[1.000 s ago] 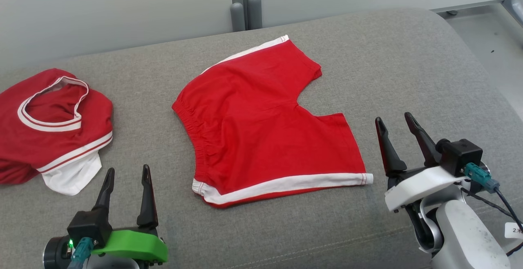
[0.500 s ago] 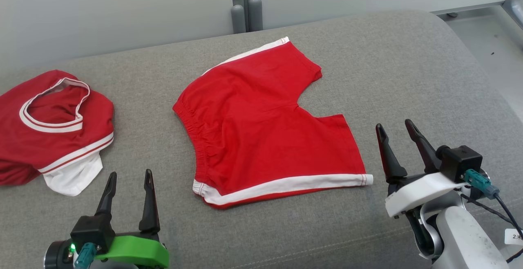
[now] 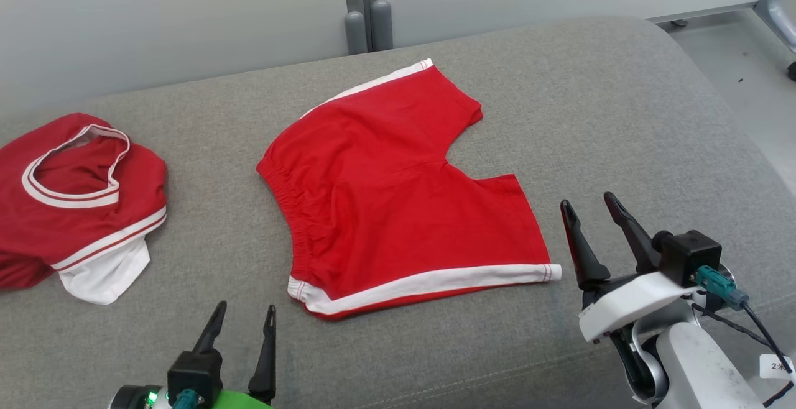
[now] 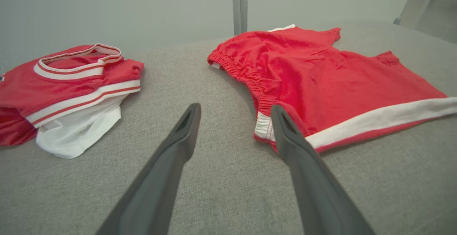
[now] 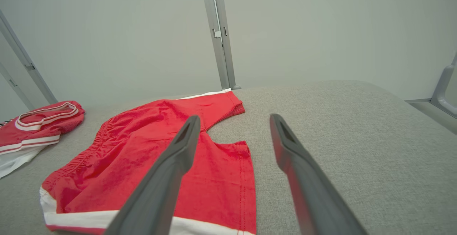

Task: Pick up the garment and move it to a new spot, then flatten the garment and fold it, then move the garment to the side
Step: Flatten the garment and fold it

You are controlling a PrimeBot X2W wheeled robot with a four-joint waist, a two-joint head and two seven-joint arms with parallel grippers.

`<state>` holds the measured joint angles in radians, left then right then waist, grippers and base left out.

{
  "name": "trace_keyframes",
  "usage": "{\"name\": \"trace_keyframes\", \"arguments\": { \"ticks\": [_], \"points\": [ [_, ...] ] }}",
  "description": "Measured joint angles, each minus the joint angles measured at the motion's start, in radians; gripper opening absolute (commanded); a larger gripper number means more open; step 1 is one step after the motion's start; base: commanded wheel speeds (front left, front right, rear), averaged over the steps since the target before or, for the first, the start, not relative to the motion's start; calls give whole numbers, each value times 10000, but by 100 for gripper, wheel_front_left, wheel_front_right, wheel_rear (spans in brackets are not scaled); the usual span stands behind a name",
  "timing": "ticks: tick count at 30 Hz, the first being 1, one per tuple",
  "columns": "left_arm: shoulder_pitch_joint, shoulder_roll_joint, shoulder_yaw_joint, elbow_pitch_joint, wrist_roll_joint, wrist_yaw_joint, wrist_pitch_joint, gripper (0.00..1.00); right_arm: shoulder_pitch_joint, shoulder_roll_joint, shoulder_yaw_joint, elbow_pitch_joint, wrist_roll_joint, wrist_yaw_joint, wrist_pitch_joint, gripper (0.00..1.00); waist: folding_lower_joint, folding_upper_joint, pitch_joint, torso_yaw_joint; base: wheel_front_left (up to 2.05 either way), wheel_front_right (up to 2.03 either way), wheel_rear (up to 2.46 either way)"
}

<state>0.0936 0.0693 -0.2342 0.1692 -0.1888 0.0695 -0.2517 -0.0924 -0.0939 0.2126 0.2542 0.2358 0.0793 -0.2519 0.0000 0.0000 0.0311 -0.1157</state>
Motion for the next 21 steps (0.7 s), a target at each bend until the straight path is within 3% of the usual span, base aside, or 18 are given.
{"name": "trace_keyframes", "arguments": {
  "ticks": [7, 21],
  "points": [
    [-237, 314, -520, 888, 454, -414, 240, 100, -8, -2, 44, 15, -10, 77, 0, 100, 0, 0, 156, -299, 0, 0, 0],
    [-1386, 552, -571, 2211, 575, -790, 573, 100, -125, -23, -59, 19, -40, 173, 0, 100, 0, 0, 608, -1078, 0, 0, 0]
  ]
}}
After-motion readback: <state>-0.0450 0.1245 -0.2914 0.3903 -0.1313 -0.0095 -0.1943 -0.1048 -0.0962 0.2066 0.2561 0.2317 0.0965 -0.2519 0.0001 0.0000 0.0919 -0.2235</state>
